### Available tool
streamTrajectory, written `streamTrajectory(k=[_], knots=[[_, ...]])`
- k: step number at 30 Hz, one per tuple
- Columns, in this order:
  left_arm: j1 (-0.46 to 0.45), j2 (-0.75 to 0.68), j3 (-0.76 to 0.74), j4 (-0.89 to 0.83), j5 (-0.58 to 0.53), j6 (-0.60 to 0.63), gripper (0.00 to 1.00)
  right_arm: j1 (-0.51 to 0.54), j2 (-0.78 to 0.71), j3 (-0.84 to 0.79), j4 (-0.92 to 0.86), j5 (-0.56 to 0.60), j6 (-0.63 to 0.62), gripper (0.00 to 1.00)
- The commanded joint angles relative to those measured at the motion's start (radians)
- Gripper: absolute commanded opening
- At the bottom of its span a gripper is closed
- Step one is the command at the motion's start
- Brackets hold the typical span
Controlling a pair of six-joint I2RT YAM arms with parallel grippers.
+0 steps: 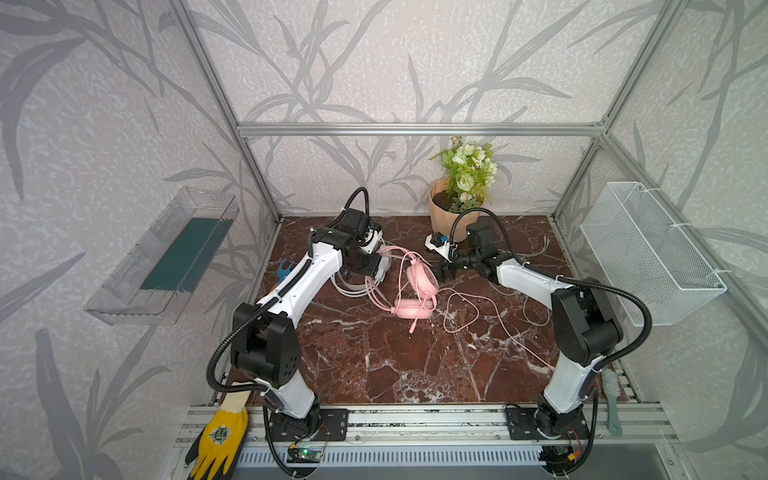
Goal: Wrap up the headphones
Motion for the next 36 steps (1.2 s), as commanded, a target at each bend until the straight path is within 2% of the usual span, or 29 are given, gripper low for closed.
streamTrajectory(k=[1,5,10,13,16,25,31,34,36], knots=[[0.011,-0.044,0.006,0.058,0.081,-0.058,0.0,0.007,-0.049,-0.046,0.018,-0.018,0.013,0.83],[0.018,-0.044,0.0,0.071,0.11,-0.064,0.0,0.006,-0.065,-0.092,0.057,-0.019,0.062,0.89],[0.025,-0.047,0.003,0.08,0.135,-0.078,0.0,0.007,-0.082,-0.171,0.195,0.013,0.221,0.91],[0.031,-0.054,0.003,0.089,0.147,-0.088,0.0,0.006,-0.102,-0.249,0.329,0.047,0.318,0.91],[0.039,-0.059,0.003,0.099,0.165,-0.099,0.0,0.006,-0.116,-0.353,0.505,0.116,0.435,0.99],[0.058,-0.079,-0.001,0.126,0.233,-0.125,0.0,0.007,-0.137,-0.526,0.746,0.225,0.593,0.99],[0.066,-0.079,0.02,0.132,0.264,-0.152,0.0,0.052,-0.114,-0.556,0.813,0.381,0.582,1.0],[0.068,-0.081,0.037,0.122,0.273,-0.16,0.0,0.078,-0.061,-0.572,0.881,0.49,0.557,1.0],[0.07,-0.082,0.048,0.119,0.277,-0.166,0.0,0.087,-0.028,-0.573,0.939,0.517,0.548,0.99]])
